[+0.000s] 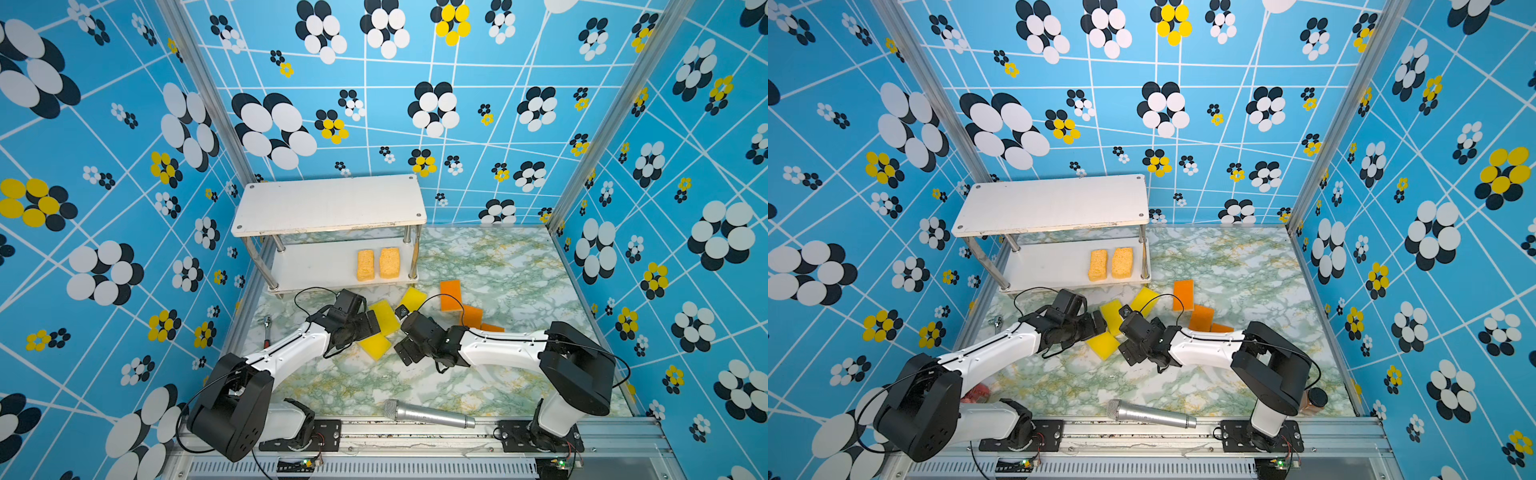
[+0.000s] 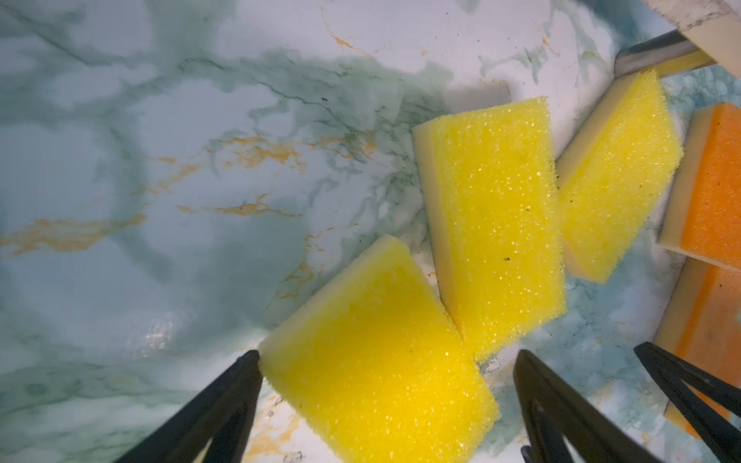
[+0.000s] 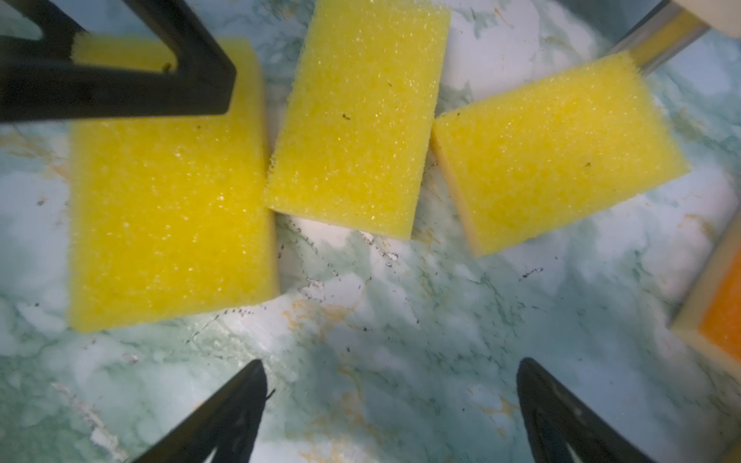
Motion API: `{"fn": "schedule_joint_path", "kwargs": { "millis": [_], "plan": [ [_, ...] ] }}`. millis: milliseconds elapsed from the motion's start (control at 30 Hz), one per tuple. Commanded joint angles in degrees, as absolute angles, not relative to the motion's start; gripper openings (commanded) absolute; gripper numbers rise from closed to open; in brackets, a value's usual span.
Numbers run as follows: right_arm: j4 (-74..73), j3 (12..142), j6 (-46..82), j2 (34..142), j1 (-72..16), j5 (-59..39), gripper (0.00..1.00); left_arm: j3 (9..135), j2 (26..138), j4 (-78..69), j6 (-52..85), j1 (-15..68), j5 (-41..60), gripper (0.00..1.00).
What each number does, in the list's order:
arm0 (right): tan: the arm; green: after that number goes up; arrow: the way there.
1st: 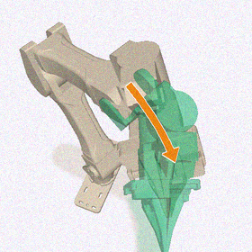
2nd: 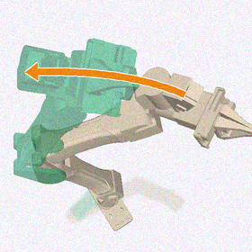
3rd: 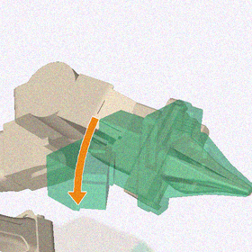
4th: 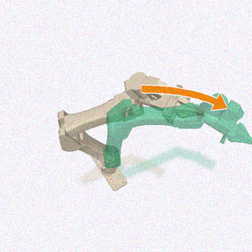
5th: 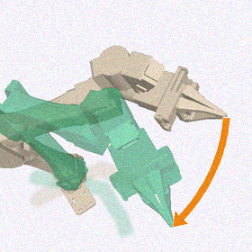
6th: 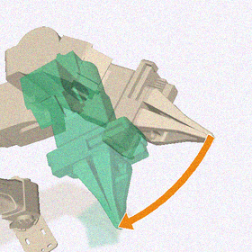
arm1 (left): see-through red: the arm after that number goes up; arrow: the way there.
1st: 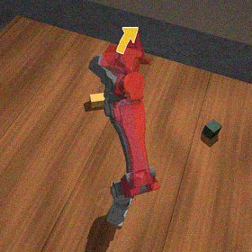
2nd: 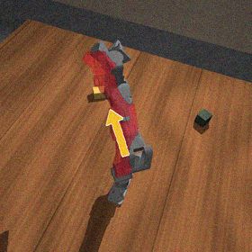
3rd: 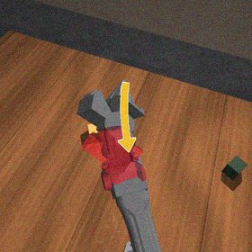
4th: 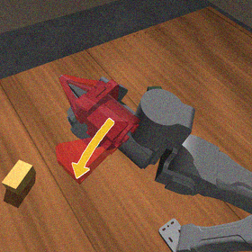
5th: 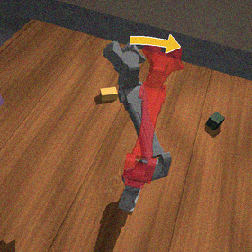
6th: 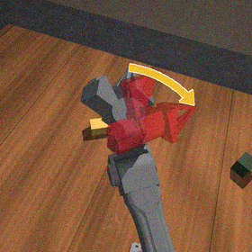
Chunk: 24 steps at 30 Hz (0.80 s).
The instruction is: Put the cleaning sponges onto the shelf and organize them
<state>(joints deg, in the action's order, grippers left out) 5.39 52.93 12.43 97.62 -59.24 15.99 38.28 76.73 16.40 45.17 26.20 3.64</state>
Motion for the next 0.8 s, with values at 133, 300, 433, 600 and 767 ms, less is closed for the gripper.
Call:
{"fn": "schedule_joint_path", "kwargs": {
  "millis": [133, 300, 433, 600, 767],
  "plan": [
    [5.2, 56.2, 12.5, 101.4, -59.4, 18.3, 0.99, 40.7, 79.5, 15.8, 43.4, 25.7, 4.3, 0.99],
    [6.3, 57.9, 12.7, 103.0, -59.4, 19.7, 0.99, 40.2, 76.8, 18.8, 43.1, 25.7, 2.6, 0.99],
    [6.7, 58.6, 12.9, 103.8, -59.4, 20.1, 0.99, 39.4, 73.3, 22.0, 43.1, 25.7, 0.8, 0.99],
    [7.6, 60.1, 13.0, 105.6, -59.4, 20.1, 0.99, 36.9, 68.0, 24.4, 44.3, 25.7, 0.0, 0.99],
    [8.6, 61.7, 12.7, 107.4, -59.4, 19.1, 0.99, 34.2, 64.5, 26.0, 45.4, 25.6, 0.0, 0.99]
  ]
}}
